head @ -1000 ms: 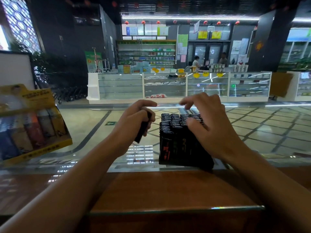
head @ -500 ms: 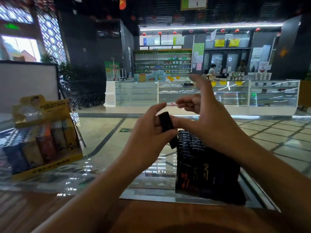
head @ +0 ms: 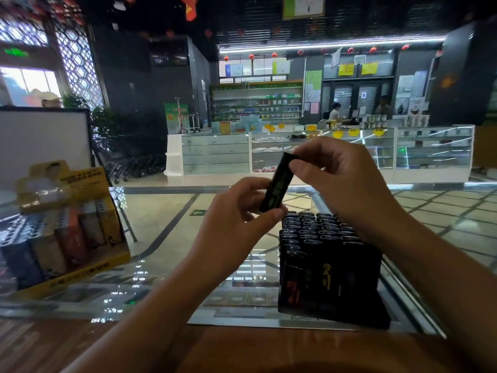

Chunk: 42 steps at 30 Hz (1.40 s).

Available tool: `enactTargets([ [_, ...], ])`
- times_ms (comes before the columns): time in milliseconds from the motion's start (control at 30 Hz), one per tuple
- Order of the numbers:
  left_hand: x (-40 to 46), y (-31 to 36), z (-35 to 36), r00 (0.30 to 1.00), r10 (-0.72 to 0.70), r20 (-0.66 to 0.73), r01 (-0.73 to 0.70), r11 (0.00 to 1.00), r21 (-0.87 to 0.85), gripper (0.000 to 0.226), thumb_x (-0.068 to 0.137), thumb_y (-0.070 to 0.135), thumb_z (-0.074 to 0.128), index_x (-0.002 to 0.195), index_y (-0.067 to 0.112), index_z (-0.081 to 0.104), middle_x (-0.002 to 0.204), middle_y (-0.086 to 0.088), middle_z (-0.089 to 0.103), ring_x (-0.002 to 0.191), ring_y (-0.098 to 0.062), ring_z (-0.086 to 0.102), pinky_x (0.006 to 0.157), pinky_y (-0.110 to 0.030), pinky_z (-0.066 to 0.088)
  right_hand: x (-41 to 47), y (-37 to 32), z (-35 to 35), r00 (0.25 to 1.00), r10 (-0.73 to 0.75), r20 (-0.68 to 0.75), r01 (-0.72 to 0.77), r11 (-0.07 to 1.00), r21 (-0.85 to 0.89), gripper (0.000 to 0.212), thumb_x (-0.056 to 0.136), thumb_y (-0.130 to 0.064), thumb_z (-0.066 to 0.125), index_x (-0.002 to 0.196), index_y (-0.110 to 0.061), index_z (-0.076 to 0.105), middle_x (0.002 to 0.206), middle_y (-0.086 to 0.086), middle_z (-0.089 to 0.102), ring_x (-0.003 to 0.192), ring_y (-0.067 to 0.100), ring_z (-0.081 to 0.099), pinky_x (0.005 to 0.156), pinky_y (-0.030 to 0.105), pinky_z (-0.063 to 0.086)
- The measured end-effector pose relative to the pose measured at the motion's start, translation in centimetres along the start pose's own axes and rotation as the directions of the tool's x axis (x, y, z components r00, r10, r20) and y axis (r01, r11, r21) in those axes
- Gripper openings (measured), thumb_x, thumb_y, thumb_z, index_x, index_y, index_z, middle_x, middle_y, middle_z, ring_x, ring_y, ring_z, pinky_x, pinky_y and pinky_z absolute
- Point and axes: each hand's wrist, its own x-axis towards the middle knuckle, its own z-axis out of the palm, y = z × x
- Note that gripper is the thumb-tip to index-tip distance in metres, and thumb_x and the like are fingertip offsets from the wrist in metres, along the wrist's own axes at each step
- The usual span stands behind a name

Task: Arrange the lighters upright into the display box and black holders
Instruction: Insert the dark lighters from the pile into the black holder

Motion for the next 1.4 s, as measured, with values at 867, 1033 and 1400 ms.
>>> enactTargets([
  [867, -0.8, 0.2, 0.3, 0.971, 0.178, 0.162, -0.188, 0.981, 0.047, 0.026, 0.098, 0.032, 0.05, 0.117, 0.034, 0.068, 0.097, 0.009, 0.076, 0.102, -0.013, 0.067, 0.09, -0.033, 0.05, -1.3, -0.4, -1.3, 0.994, -0.07, 0.081, 0.047, 0.968, 0.247, 0.023, 0.08, -0.006, 0.077, 0.094, -0.014, 0.06, 0.084, -0.003, 0.07, 0.083, 0.015, 0.066, 0.074, 0.028, 0.055],
  [1033, -0.8, 0.1, 0.6, 0.967, 0.193, 0.163, -0.212, 0.971, 0.109, 0.021, 0.095, 0.025, 0.056, 0.11, 0.029, 0.069, 0.094, 0.016, 0.075, 0.099, -0.011, 0.067, 0.089, -0.038, 0.05, -1.3, -0.6, -1.2, 0.999, -0.034, 0.017, 0.03, 0.98, 0.194, 0.021, 0.08, -0.009, 0.077, 0.091, -0.015, 0.061, 0.079, 0.0, 0.07, 0.073, 0.012, 0.066, 0.074, 0.041, 0.056],
  [1400, 0.7, -2.7, -0.5, 0.993, -0.03, 0.112, 0.014, 0.99, 0.139, 0.039, 0.101, 0.019, 0.046, 0.138, 0.032, 0.046, 0.121, 0.015, 0.068, 0.119, -0.004, 0.057, 0.1, -0.031, 0.045, -2.3, 0.1, -1.8, 0.999, -0.047, -0.012, 0.046, 0.997, -0.069, 0.023, 0.088, -0.014, 0.073, 0.104, -0.021, 0.058, 0.085, -0.005, 0.068, 0.079, 0.01, 0.067, 0.069, 0.03, 0.053],
])
